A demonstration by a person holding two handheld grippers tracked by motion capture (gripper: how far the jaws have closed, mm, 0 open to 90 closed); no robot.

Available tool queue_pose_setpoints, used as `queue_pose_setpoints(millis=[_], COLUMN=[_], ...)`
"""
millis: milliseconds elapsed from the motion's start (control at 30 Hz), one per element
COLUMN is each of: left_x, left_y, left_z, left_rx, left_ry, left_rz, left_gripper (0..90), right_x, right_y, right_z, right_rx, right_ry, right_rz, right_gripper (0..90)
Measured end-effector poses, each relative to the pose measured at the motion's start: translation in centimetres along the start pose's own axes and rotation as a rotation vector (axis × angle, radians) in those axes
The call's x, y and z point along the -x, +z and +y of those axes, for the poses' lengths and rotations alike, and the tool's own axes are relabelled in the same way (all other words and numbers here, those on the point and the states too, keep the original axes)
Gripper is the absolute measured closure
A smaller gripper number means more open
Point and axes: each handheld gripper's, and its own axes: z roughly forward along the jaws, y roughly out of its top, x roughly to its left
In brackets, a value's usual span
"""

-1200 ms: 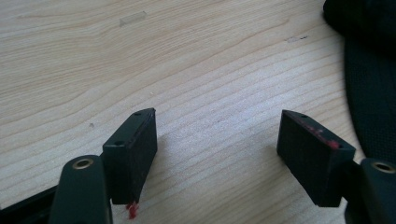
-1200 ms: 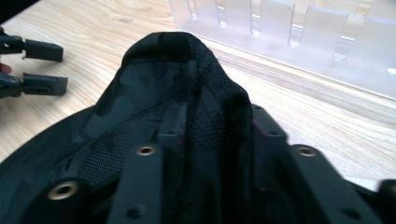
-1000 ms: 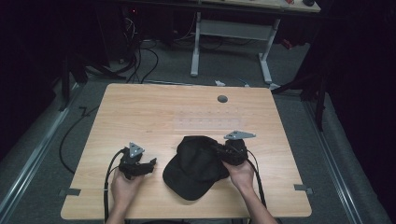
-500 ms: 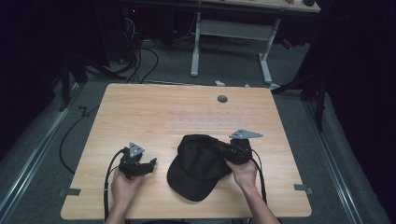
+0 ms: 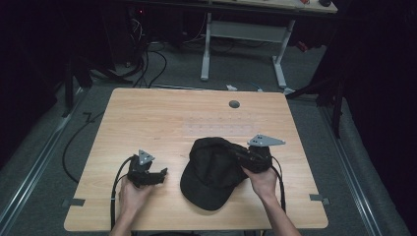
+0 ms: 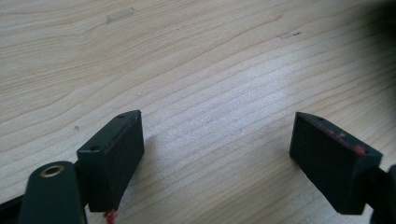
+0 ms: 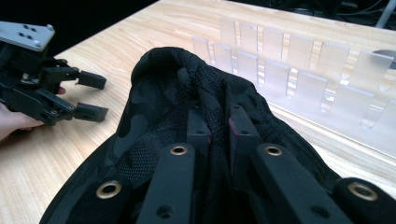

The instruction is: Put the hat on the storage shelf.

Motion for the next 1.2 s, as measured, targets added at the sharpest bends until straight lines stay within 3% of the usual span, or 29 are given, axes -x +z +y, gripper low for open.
queue_pose_setpoints(millis=[167,267,300,333,400,500,600,667,700,733,767,1200], left_x=[-0.2,-0.1,0.1,0.1,0.8,1.3,2.1,2.4,2.4,2.8,3.0,4.0], left_y=[-0.3,-0.9,-1.5,-1.5,-2.4,-2.9,-3.6,-3.8,-3.8,-3.9,-3.9,-3.5], left_z=[0.4,0.5,0.7,0.7,1.3,1.8,2.5,2.7,2.7,3.0,3.2,4.4], left_rx=[-0.026,0.002,0.027,0.027,0.050,0.064,0.086,0.089,0.089,0.087,0.086,0.061], left_ry=[-0.018,-0.024,-0.026,-0.026,0.001,0.021,0.030,0.029,0.029,0.031,0.034,0.077], left_rz=[-0.033,-0.074,-0.112,-0.112,-0.152,-0.175,-0.266,-0.310,-0.310,-0.357,-0.376,-0.464], left_gripper=[20.9,21.5,21.4,21.0,20.9,20.9,20.9,20.8,20.5,20.3,20.2,17.7], right_x=[0.2,0.3,0.3,0.4,0.3,0.3,0.2,0.1,0.1,0.1,0.1,-0.3], right_y=[-0.7,-1.0,-1.3,-1.4,-1.5,-1.6,-1.7,-1.7,-1.7,-1.7,-1.7,-1.5], right_z=[0.1,0.2,0.4,0.4,0.6,0.7,0.8,0.9,0.9,1.0,1.0,1.9], right_rx=[0.013,0.026,0.032,0.035,0.040,0.047,0.052,0.054,0.054,0.056,0.058,0.082], right_ry=[-0.008,-0.021,-0.024,-0.028,-0.037,-0.044,-0.053,-0.062,-0.062,-0.070,-0.072,-0.105], right_rz=[0.002,0.009,0.015,0.018,0.023,0.025,0.040,0.046,0.046,0.051,0.052,0.092], right_gripper=[82.2,82.2,82.2,82.2,82.2,82.2,82.2,82.2,82.2,82.2,82.2,82.1])
